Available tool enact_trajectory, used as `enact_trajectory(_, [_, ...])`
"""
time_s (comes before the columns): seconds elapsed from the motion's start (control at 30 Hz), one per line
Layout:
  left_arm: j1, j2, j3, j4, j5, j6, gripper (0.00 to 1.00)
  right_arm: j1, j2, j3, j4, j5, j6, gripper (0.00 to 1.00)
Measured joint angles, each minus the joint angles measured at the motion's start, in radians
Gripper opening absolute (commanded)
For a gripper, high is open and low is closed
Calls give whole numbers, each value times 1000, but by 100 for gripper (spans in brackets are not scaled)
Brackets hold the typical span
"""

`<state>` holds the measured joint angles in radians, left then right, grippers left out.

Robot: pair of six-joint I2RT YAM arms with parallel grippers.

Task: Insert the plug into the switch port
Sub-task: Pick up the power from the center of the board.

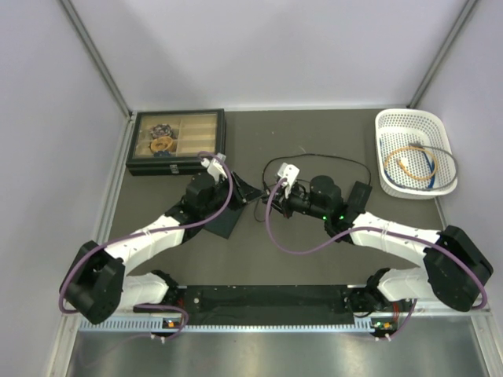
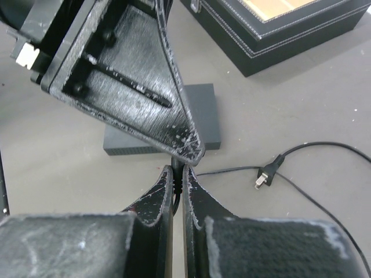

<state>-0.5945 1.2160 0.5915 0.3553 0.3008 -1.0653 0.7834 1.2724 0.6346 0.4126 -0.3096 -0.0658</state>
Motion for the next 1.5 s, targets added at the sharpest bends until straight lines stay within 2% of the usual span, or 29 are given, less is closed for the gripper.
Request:
enact_trajectory(0.07, [-1, 0, 0, 0, 2, -3, 26, 0, 0, 0, 8, 6, 0, 0])
enact_trajectory(0.33, [-3, 0, -1, 0, 0, -10, 0, 0, 0, -6, 18, 20, 8, 0])
enact_trajectory(0.43, [-4, -2, 0, 0, -2, -10, 0, 0, 0, -6, 18, 21, 10, 12])
enact_trajectory(0.47, [-4, -3, -1, 0, -2, -10, 0, 0, 0, -6, 17, 19, 11, 25])
enact_trajectory(0.57, [-5, -3, 0, -6, -3, -6, 0, 0, 0, -6, 13, 16, 19, 36])
enact_trajectory(1.13, [-10, -30, -1, -36, -10, 17, 0, -8, 0, -6, 6, 3, 23, 43])
enact_trajectory(1.5, [-11, -30, 0, -46, -10, 20, 0, -23, 0, -6, 7, 9, 34, 43])
